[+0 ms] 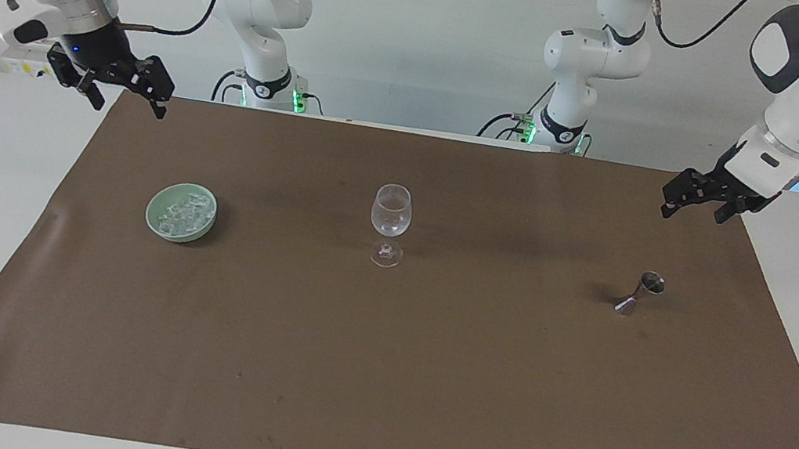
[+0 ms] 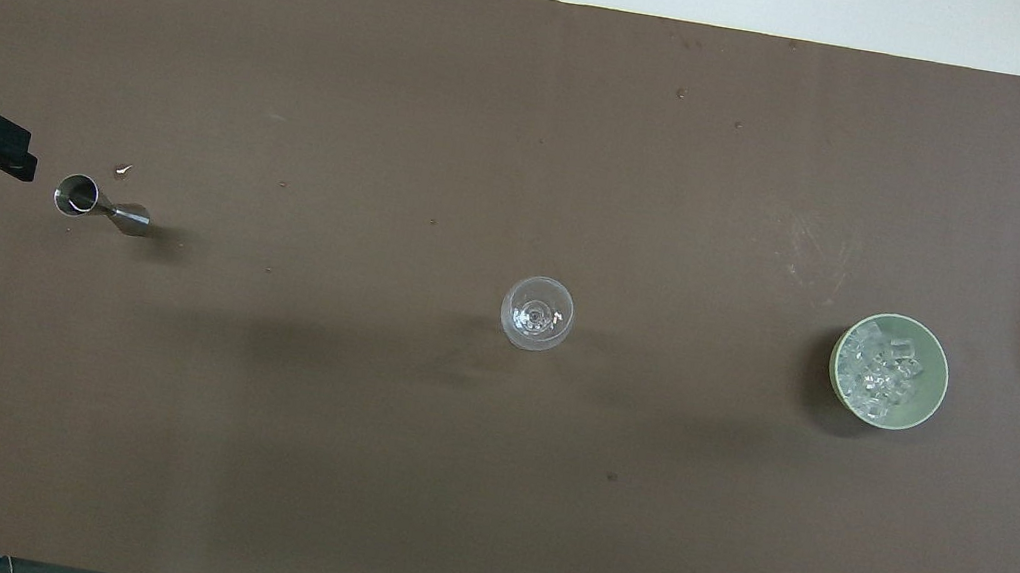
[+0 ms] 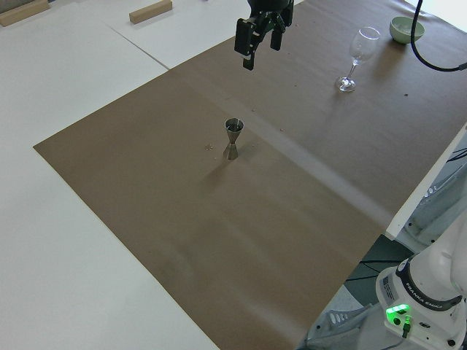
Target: Pour wine and add ice with both arms
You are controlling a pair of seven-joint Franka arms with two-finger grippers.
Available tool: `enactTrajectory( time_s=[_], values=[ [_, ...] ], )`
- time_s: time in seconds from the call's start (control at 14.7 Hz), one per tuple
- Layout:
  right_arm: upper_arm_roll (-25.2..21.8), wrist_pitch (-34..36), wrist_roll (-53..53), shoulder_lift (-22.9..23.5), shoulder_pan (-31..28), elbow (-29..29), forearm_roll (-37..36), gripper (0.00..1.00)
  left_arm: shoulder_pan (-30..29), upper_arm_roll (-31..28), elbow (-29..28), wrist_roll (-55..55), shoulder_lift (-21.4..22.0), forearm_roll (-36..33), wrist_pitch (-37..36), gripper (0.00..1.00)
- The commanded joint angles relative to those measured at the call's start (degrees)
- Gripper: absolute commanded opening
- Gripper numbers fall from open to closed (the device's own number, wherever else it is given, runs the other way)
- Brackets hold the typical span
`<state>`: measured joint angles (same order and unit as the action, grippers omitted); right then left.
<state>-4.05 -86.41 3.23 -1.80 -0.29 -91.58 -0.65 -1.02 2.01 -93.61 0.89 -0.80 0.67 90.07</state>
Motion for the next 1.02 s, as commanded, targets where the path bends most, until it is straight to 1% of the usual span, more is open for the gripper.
enactTrajectory(
  time_s=[0.0, 0.07, 0.2, 0.41, 0.61, 0.75, 0.81, 0.88, 0.95],
  values=[
    [0.1, -0.16, -0.86, -0.75, -0.68, -0.88, 1.0, 1.0, 0.32, -0.25, -0.7, -0.18, 0.19, -1.11, 0.98, 1.0],
    [0.09, -0.16, -0.86, -0.75, -0.68, -0.88, 1.0, 1.0, 0.23, -0.34, 0.35, -0.27, -1.39, -0.85, 0.81, 1.0],
    [0.09, -0.08, -0.77, -0.75, -0.68, -0.88, 1.0, 1.0, -0.21, -0.43, 5.34, -0.27, -5.33, -0.5, -0.85, 1.0],
    [0.09, 0.1, -0.69, -0.75, -0.68, -0.88, 1.0, 1.0, -0.38, -0.78, 14.3, -0.36, -13.24, -0.24, -4.55, 1.0],
    [0.09, 0.27, -0.69, -0.75, -0.59, -0.88, 1.0, 1.0, -0.47, -1.05, 21.43, -0.36, -19.75, 0.12, -4.55, 1.0],
    [0.09, 0.36, -0.69, -0.75, -0.59, -0.97, 1.0, 1.0, -0.39, -1.31, 26.79, -0.36, -25.45, -0.15, -4.64, 1.0],
    [0.09, 0.36, -0.69, -0.84, -0.59, -0.97, 1.0, 1.0, -0.39, -1.31, 28.64, -0.36, -27.22, -0.15, -4.38, 1.0],
    [0.09, 0.36, -0.69, -0.84, -0.59, -1.05, 1.0, 1.0, -0.39, -1.4, 29.01, -0.36, -28.11, -0.15, -3.77, 1.0],
    [0.09, 0.36, -0.69, -0.84, -0.59, -1.06, 1.0, 1.0, -0.39, -1.14, 28.92, -0.36, -28.12, -0.23, -3.15, 1.0]
  ],
)
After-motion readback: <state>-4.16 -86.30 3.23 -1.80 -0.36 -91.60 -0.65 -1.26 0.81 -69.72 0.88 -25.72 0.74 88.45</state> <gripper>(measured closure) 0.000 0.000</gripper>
